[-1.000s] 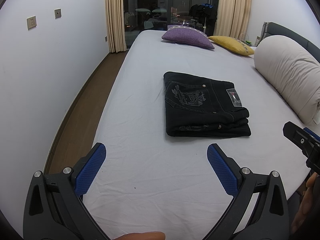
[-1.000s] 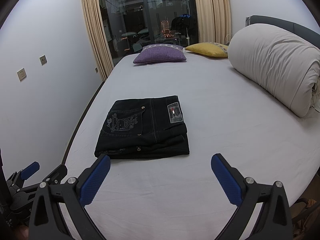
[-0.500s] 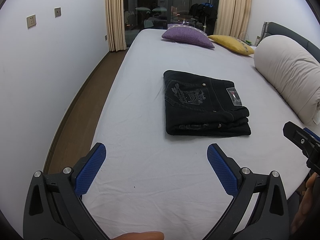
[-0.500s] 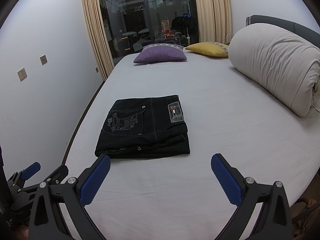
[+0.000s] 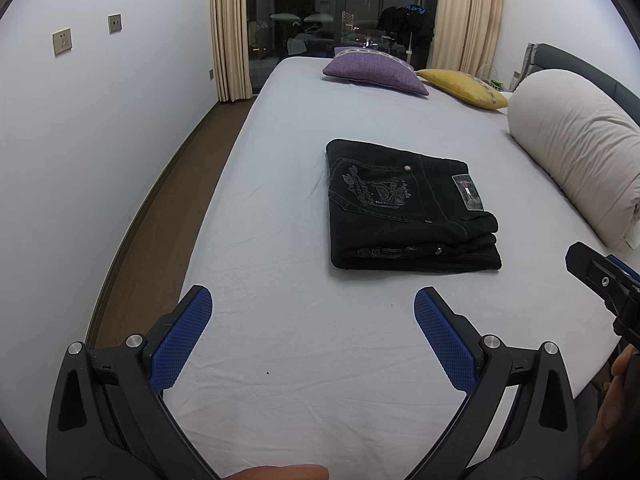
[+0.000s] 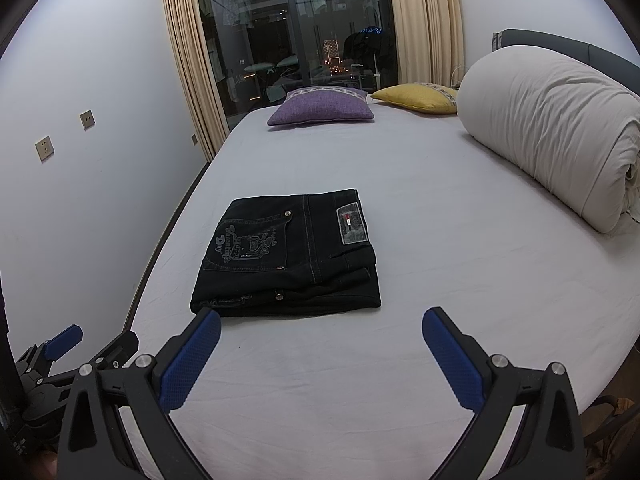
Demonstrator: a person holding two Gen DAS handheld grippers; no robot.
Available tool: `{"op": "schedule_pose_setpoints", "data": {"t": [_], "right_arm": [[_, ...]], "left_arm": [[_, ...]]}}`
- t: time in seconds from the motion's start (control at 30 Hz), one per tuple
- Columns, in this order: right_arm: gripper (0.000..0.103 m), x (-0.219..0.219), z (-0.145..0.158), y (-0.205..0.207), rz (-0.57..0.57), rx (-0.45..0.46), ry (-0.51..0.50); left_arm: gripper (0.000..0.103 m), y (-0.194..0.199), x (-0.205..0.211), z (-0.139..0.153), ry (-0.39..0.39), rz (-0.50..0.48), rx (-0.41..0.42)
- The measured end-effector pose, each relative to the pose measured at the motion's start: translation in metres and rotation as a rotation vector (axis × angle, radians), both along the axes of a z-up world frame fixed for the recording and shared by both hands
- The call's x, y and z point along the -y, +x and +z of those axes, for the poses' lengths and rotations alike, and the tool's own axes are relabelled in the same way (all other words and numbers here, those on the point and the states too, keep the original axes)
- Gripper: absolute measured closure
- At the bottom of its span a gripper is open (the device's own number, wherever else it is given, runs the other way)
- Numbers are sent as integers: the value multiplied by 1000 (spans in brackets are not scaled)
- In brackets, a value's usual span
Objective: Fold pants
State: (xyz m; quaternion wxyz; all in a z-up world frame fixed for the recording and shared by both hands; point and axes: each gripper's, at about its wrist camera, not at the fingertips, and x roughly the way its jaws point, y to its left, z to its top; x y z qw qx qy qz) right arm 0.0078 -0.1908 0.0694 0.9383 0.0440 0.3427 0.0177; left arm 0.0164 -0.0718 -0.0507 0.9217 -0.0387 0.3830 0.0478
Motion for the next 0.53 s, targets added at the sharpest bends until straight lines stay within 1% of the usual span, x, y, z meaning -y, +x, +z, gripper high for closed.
{"op": "schedule_pose_setpoints", "data": {"t": [0.33, 0.53], "right_arm": [[0, -3, -2, -4, 0, -1, 2], [0, -4, -3, -6, 1, -2, 4]], "left_arm": [[0, -4, 1, -2, -1, 1, -1], [0, -4, 4, -2, 36, 2, 14]]}}
